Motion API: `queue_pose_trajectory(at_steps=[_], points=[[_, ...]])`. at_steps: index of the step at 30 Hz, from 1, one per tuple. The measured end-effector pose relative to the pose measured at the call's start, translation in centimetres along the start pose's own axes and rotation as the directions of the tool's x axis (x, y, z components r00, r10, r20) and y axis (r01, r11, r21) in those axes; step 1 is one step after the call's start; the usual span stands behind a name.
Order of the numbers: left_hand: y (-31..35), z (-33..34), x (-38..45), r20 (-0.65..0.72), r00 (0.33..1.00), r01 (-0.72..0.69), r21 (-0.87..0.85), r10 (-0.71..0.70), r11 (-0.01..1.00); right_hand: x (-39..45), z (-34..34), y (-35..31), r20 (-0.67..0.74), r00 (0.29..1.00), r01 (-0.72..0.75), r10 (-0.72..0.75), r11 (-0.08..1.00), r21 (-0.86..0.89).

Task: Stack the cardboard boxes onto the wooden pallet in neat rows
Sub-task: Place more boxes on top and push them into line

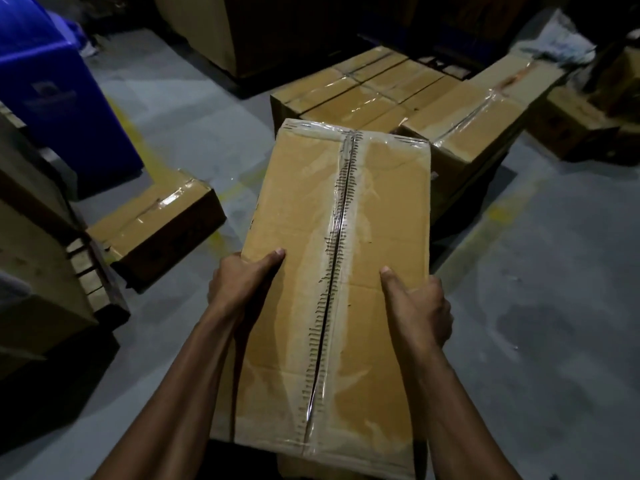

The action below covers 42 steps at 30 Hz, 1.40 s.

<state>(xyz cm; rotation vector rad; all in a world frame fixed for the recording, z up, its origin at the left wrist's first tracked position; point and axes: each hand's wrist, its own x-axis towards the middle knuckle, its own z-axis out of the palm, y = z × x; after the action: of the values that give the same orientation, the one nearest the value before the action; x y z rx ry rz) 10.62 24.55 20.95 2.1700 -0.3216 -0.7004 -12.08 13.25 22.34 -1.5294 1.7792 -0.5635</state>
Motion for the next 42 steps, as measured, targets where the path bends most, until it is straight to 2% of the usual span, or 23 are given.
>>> queue_pose_trajectory(at_steps=[8,12,16,20,23,28,33,37,42], points=[[6.2,-6.2,20.7,0.118,0.993,0.002,0.026,-0.005,1.000,5.5,13.5,-15.5,-0.093,0.989,-0.118,0.114,0.992,-0.042],[9.8,-9.0,27.4,0.084,0.996,-0.011,0.056,0.006,0.998,8.5,17.3,-22.1,-0.086,0.994,-0.073,0.068,0.996,-0.050],[12.2,-11.0,32.5,0.050,0.998,0.024,-0.032,-0.022,0.999,11.5,20.3,-27.5,-0.056,0.998,-0.033,0.030,0.998,-0.047],[15.0,-11.5,36.3,0.015,1.000,-0.008,-0.054,0.009,0.999,14.8,22.6,-31.3,-0.049,0.999,-0.011,0.010,1.000,-0.026],[17.8,-11.3,39.6,-0.004,1.000,-0.024,-0.008,0.024,1.000,17.9,24.4,-33.4,-0.037,0.999,-0.010,0.010,1.000,0.000],[23.5,-8.8,47.1,-0.022,0.995,-0.091,0.174,0.096,0.981,24.5,27.6,-35.5,-0.018,0.996,-0.082,0.084,0.994,0.069],[30.0,-2.4,55.5,0.040,0.992,-0.130,0.292,0.124,0.948,35.3,29.5,-38.2,-0.031,0.989,-0.144,0.147,0.986,0.087],[36.0,2.6,62.0,0.060,0.993,-0.116,0.303,0.102,0.946,44.8,30.1,-41.5,-0.057,0.976,-0.203,0.209,0.974,0.103],[42.4,6.5,67.6,0.103,0.988,-0.140,0.284,0.115,0.948,52.2,30.2,-45.5,-0.092,0.964,-0.241,0.251,0.964,0.111]])
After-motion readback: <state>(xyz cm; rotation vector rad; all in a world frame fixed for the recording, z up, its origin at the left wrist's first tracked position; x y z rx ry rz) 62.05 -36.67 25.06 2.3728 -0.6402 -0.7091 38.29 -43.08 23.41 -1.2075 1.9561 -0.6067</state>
